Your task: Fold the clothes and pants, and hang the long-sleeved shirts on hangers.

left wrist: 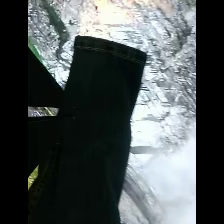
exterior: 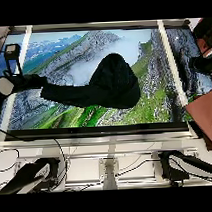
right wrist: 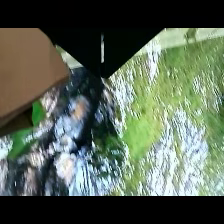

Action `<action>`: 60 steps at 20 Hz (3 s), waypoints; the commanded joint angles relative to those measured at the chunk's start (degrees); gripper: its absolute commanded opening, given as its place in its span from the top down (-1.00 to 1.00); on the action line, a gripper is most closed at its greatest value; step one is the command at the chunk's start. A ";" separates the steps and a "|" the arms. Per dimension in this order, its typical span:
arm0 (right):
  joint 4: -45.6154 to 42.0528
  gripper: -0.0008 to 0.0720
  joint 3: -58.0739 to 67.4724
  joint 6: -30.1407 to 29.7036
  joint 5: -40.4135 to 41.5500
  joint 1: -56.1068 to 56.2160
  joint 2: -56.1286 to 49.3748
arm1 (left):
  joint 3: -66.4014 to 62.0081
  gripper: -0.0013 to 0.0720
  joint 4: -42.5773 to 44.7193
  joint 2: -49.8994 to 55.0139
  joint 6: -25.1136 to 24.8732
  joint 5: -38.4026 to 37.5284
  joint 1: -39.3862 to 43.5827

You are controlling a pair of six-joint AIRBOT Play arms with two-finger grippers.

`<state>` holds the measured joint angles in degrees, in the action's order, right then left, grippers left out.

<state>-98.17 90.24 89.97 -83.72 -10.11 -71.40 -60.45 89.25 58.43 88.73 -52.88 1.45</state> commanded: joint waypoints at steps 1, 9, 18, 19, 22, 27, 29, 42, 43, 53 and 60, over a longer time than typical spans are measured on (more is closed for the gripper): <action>2.84 0.87 -0.02 0.24 9.29 -0.02 -0.02 | 2.27 0.74 0.76 2.62 0.00 -2.34 -0.02; 6.67 0.82 -0.09 -4.26 12.57 -0.02 -0.39 | 14.71 0.42 -6.99 7.43 6.54 7.45 -6.95; 10.08 0.68 -0.46 -8.72 12.70 -0.02 -5.09 | 18.88 -0.16 -28.33 13.44 -4.13 7.50 -12.74; 10.12 0.68 -0.44 -8.72 12.76 -0.02 -5.07 | 18.88 -0.47 -31.56 15.23 -7.04 7.93 -12.74; 10.05 0.68 -0.44 -8.70 12.61 -0.02 -5.05 | 18.88 -0.63 -36.68 18.71 -11.45 11.13 -12.74; 11.56 0.68 -0.44 -8.66 12.33 -0.02 -5.05 | 18.80 -0.37 -39.30 21.79 -11.45 18.67 -12.63; 12.96 0.68 -0.44 -8.66 12.31 -0.02 -5.05 | 18.78 -0.36 -41.44 22.82 -11.67 21.09 -12.61; 13.38 0.70 -3.72 -10.40 15.69 -0.04 -5.09 | 16.35 0.87 -41.92 24.20 -24.70 27.78 -7.23; 13.51 0.70 -5.86 -10.91 16.33 -0.22 -5.18 | 14.40 0.87 -41.88 23.67 -24.70 27.41 -7.28; 45.00 -0.18 -14.95 -17.66 22.03 1.70 -17.88 | 7.02 0.88 -33.90 -5.16 -24.22 23.93 -12.50; 53.22 -0.18 -14.95 -17.64 26.86 8.44 -27.65 | 7.04 0.88 -21.31 -9.62 -12.98 14.47 -22.71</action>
<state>-49.54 75.40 72.51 -59.72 -4.21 -95.68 -53.32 59.07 50.00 68.14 -34.37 -17.37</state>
